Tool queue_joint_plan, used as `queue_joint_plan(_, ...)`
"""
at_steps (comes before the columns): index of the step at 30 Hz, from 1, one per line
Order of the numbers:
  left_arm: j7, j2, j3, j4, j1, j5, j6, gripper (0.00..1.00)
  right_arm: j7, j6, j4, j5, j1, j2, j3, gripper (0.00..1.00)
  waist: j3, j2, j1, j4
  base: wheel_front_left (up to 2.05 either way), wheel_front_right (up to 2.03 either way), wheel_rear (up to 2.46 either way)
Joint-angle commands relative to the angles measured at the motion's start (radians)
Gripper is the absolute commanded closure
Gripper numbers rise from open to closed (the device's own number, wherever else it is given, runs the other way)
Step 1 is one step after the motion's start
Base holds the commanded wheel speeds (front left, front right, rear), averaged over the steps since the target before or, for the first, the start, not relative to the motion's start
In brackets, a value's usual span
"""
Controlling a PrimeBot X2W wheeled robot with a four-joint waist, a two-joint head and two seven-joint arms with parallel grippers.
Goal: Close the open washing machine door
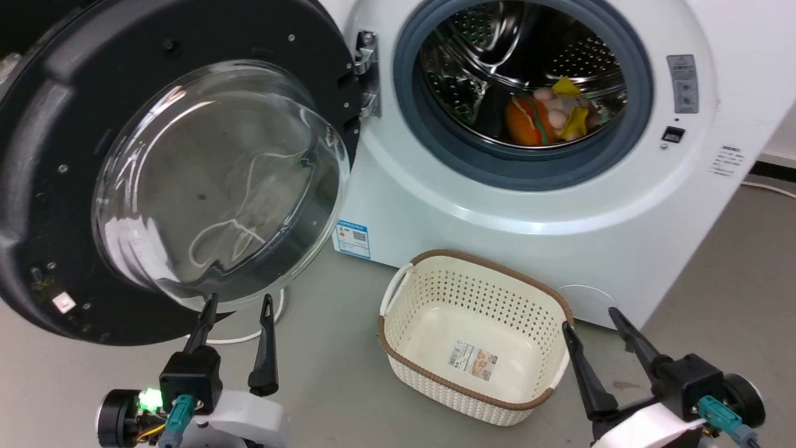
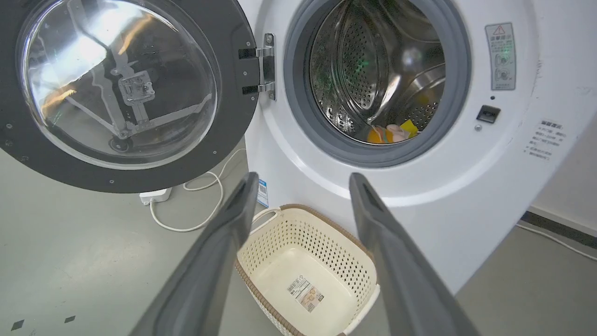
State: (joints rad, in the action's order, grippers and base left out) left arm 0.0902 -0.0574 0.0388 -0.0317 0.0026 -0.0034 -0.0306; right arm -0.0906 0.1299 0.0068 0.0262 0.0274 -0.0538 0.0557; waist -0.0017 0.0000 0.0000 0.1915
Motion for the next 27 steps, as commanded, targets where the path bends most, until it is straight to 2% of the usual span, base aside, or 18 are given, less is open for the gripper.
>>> queue_joint_plan(1,0.01,-0.005,-0.002,-0.009,0.013,-0.006,-0.007,0.0,-0.009,0.0,0.004,-0.002,-0.012,0.001,0.008,0.0,0.002,0.0,0.0,0.008,0.0,0.0,0.0)
queue_joint_plan(27,0.064,-0.005,-0.013,-0.057,0.044,-0.01,-0.035,0.0,-0.064,0.001,0.027,0.008,-0.029,0.002,0.065,0.0,0.003,0.0,0.0,0.117,0.0,0.0,0.0)
